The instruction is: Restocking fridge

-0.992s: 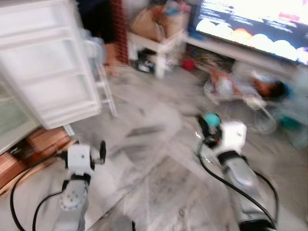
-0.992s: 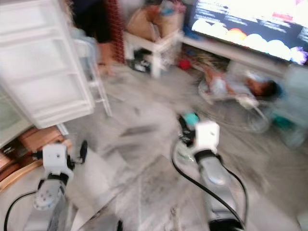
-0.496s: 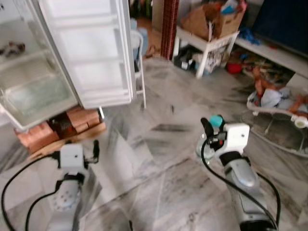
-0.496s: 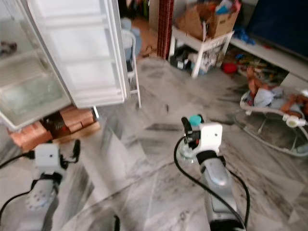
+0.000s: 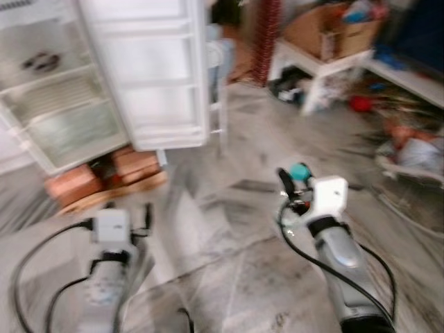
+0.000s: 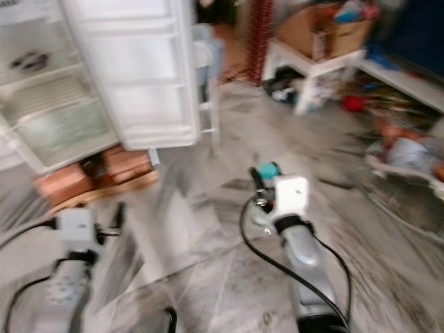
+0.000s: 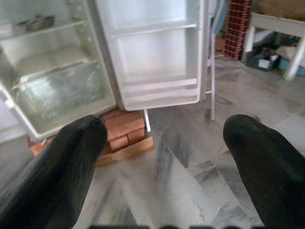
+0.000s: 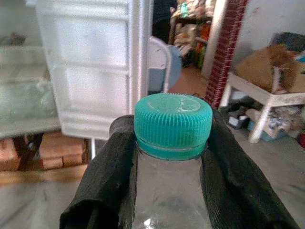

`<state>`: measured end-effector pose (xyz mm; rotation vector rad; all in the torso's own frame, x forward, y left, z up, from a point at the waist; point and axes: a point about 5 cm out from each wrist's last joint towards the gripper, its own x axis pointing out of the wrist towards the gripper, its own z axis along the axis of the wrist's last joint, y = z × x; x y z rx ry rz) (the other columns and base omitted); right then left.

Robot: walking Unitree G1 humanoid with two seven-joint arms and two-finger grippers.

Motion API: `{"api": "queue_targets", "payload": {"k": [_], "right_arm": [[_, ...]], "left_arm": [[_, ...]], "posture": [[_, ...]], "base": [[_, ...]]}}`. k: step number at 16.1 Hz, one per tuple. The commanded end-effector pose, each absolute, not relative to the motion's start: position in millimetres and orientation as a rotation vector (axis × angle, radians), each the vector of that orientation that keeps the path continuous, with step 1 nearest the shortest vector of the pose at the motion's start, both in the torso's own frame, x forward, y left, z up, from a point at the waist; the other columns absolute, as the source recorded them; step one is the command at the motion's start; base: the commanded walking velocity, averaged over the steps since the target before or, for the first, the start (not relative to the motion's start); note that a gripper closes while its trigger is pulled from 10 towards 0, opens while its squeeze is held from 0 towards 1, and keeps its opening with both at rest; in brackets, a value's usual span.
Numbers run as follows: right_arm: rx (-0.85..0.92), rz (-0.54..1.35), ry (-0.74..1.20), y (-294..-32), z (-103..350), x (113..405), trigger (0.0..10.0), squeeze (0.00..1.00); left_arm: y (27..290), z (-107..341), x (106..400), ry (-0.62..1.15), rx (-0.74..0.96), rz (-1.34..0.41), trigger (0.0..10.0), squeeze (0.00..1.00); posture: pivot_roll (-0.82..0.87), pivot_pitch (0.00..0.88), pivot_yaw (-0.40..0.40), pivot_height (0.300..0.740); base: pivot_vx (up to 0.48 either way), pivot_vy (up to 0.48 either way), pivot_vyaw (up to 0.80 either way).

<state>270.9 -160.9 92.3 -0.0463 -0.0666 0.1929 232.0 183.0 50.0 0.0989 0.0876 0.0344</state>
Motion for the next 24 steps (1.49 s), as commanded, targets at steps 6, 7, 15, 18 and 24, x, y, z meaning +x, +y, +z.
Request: {"api": "queue_targets", "payload": {"k": [6, 7, 15, 18, 24], "right_arm": [[-0.065, 0.207, -0.107, -155, 102, 275, 10.0, 0.00], [-0.033, 0.194, -0.088, -156, 101, 276, 10.0, 0.00], [-0.094, 0.112, -0.071, -163, 95, 272, 10.0, 0.00], [-0.106, 0.106, -0.075, -162, 95, 273, 10.0, 0.00], [-0.105, 0.103, -0.074, -159, 95, 274, 10.0, 0.00]], "left_arm": [[190, 52, 230, 0.082, 0.126, 0.063, 10.0, 0.00], [189, 52, 230, 0.080, 0.123, 0.060, 10.0, 0.00], [177, 55, 235, 0.061, 0.136, -0.034, 10.0, 0.00], [180, 55, 239, 0.062, 0.137, -0.028, 10.0, 0.00], [179, 55, 239, 0.059, 0.136, -0.033, 10.0, 0.00]], "posture": [[0.12, 0.063, -0.058, 0.740], [0.12, 0.062, -0.059, 0.740], [0.11, 0.044, -0.046, 0.740], [0.11, 0.041, -0.044, 0.740], [0.11, 0.038, -0.043, 0.740]], "base": [[0.000, 0.000, 0.74], [0.000, 0.000, 0.00], [0.000, 0.000, 0.00], [0.000, 0.000, 0.00], [0.000, 0.000, 0.00]]}}
